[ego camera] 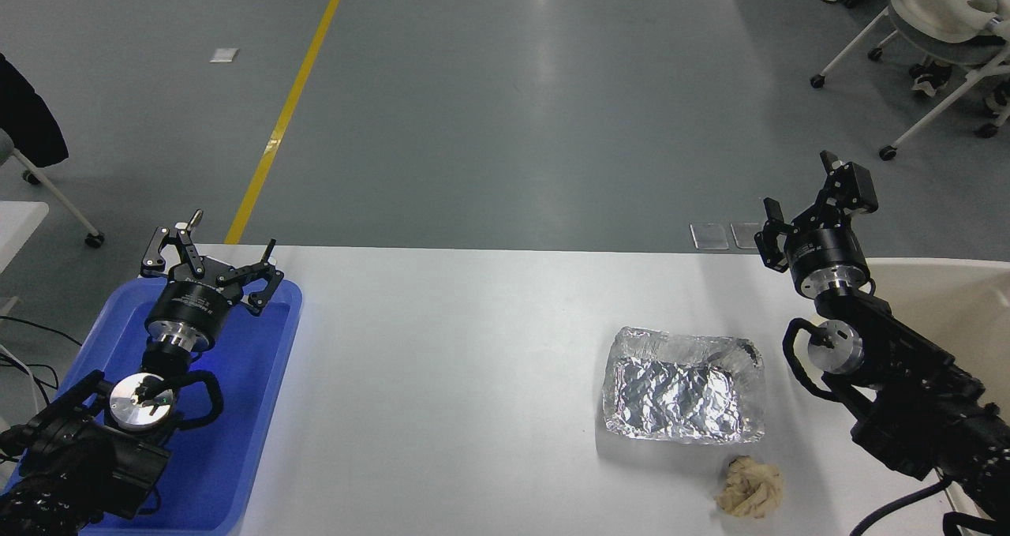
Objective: Pick up paper cup place in dustbin
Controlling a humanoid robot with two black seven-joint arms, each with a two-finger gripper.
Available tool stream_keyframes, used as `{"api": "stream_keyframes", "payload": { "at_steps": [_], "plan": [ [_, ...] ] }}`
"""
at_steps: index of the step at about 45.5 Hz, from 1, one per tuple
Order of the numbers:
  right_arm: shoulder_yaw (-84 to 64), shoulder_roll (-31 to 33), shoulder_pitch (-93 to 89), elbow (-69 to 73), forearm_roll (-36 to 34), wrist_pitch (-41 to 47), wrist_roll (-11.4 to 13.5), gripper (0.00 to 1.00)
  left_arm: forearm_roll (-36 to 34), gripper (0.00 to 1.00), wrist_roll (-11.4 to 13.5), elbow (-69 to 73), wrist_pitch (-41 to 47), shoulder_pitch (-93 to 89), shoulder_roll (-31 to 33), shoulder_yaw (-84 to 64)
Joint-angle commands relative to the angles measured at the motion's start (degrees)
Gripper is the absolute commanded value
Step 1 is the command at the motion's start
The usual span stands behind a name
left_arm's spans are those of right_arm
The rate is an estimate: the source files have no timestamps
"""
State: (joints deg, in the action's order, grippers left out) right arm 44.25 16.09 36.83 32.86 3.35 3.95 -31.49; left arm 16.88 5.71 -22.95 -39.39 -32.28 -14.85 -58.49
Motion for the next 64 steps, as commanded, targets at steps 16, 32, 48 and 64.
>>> {"api": "stream_keyframes", "payload": {
  "at_steps": [16,32,48,64],
  "plan": [
    [0.0,0.1,0.6,0.3,0.0,0.0,0.0,1.00,0.0,1.00,0.0,0.0,0.0,0.0,0.0,-0.2],
    [-0.3,0.2,1.8,0.0,0.2,-0.5,0.0,1.00,0.0,1.00,0.1,0.0,0.0,0.0,0.0,-0.2],
    [-1.2,3.2,2.6,0.0,0.8,-0.9,0.3,1.00,0.0,1.00,0.0,0.0,0.0,0.0,0.0,-0.2],
    [-18.7,10.4,13.3,-1.2,0.8,-1.5,0.9,1.00,0.0,1.00,0.0,0.0,0.0,0.0,0.0,-0.2]
  ]
}}
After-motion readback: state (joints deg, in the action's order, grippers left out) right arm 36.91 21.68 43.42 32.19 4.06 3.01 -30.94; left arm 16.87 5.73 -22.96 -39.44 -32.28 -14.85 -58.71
